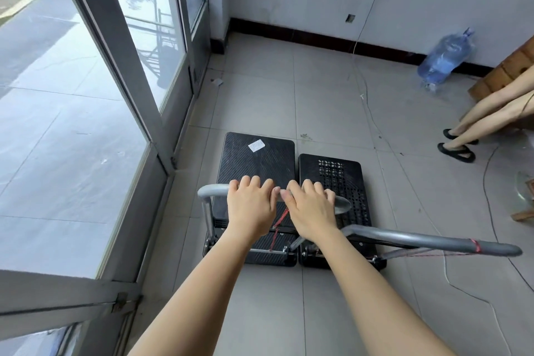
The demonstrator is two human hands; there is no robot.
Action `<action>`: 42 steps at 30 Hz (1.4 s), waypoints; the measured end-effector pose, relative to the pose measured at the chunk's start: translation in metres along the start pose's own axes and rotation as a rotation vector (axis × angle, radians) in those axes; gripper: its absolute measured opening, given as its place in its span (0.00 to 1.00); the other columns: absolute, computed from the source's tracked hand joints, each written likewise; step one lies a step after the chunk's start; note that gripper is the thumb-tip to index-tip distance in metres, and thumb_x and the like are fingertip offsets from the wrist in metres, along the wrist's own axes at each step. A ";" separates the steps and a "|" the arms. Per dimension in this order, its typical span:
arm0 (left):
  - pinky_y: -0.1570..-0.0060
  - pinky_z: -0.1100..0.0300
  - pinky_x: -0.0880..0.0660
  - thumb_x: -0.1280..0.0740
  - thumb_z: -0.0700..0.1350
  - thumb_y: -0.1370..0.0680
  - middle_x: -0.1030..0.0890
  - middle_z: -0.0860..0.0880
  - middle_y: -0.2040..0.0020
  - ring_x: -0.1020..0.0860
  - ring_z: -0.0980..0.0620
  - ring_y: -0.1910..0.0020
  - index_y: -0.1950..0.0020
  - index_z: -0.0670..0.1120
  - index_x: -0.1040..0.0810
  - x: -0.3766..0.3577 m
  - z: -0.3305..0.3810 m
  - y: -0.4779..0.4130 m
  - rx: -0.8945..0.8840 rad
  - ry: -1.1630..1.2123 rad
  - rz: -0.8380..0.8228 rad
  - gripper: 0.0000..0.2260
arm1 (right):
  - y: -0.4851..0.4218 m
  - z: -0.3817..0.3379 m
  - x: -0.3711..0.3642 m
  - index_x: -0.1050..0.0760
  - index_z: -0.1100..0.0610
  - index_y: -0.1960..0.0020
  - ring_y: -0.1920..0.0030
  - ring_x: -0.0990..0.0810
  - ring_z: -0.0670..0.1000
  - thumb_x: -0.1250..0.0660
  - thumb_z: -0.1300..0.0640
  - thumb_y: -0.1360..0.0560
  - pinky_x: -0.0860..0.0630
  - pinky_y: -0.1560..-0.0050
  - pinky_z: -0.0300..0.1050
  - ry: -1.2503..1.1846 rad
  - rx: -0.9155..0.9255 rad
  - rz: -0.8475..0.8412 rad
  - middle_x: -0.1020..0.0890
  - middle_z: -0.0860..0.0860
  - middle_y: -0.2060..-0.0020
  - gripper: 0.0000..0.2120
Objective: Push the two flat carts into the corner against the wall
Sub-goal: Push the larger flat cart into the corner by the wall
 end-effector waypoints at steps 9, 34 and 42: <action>0.65 0.53 0.28 0.46 0.52 0.23 0.23 0.50 0.71 0.24 0.45 0.69 0.66 0.48 0.25 -0.025 -0.001 -0.112 -0.011 -0.095 0.013 0.17 | -0.111 0.020 0.018 0.27 0.52 0.51 0.53 0.24 0.58 0.60 0.41 0.24 0.31 0.49 0.58 0.017 -0.003 0.050 0.21 0.53 0.56 0.25; 0.69 0.53 0.28 0.46 0.52 0.25 0.24 0.51 0.72 0.25 0.47 0.72 0.67 0.50 0.25 -0.105 -0.056 -0.540 -0.039 -0.090 -0.020 0.16 | -0.545 0.056 0.082 0.26 0.49 0.59 0.64 0.22 0.55 0.50 0.41 0.25 0.24 0.61 0.55 0.111 -0.034 0.197 0.20 0.50 0.66 0.18; 0.70 0.55 0.28 0.46 0.51 0.24 0.24 0.51 0.72 0.26 0.47 0.73 0.66 0.50 0.25 -0.135 -0.071 -0.699 -0.054 -0.104 -0.032 0.15 | -0.710 0.076 0.101 0.23 0.50 0.58 0.64 0.21 0.56 0.49 0.42 0.25 0.23 0.60 0.56 0.107 0.006 0.260 0.19 0.51 0.66 0.19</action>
Point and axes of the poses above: each hand's wrist, its own y-axis away from the middle knuckle, its own x-axis out of the back of the hand, z = x × y, the point moved 3 cm from there along -y, towards the middle knuckle
